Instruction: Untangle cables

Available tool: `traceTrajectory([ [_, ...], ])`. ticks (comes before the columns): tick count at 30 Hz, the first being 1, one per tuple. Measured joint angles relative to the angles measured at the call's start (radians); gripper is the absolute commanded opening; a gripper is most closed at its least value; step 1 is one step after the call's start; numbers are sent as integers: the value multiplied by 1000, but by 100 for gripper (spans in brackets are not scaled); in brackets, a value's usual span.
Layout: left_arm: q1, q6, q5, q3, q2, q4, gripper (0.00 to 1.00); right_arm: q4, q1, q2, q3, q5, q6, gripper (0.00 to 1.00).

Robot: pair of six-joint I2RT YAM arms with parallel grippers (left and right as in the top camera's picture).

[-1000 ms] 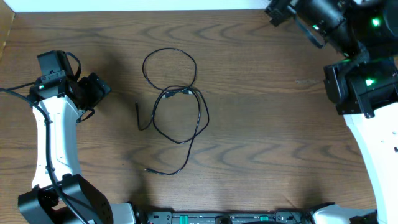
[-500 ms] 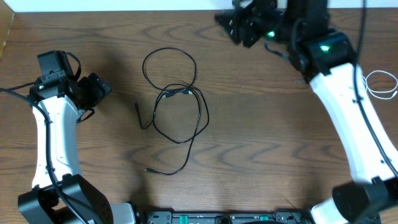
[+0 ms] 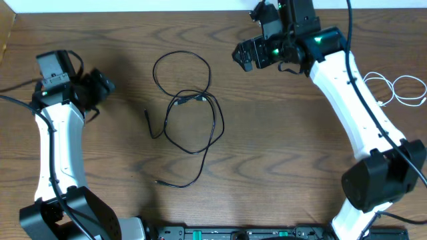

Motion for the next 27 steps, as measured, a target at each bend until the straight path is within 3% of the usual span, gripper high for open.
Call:
traceTrajectory([
  [2,0,0,20,0,0,19,96,-16,0,25,0,14,6,99],
  [4,0,-2,48,0,0,28,34,-32,0,53,0,23,19,99],
  [5,0,-4,67,0,0,28,21,-38,0,69,0,25,26,99],
  [7,-2,14,131,0,1,5,8,-55,0,96,0,29,40,99],
  [10,-23,71,221,0,3,-61,8,-69,0,127,0,33,57,92],
  [12,-55,105,263,0,5,-126,8,-68,0,137,0,32,68,78],
  [17,-158,160,309,0,11,-237,9,-59,0,140,0,18,90,5],
  [20,-209,172,317,0,11,-259,12,-62,0,141,0,9,101,1],
  [23,-240,187,317,0,12,-267,40,-82,0,141,0,5,102,4],
  [27,-278,190,318,0,12,-313,49,-92,1,141,0,0,103,7],
])
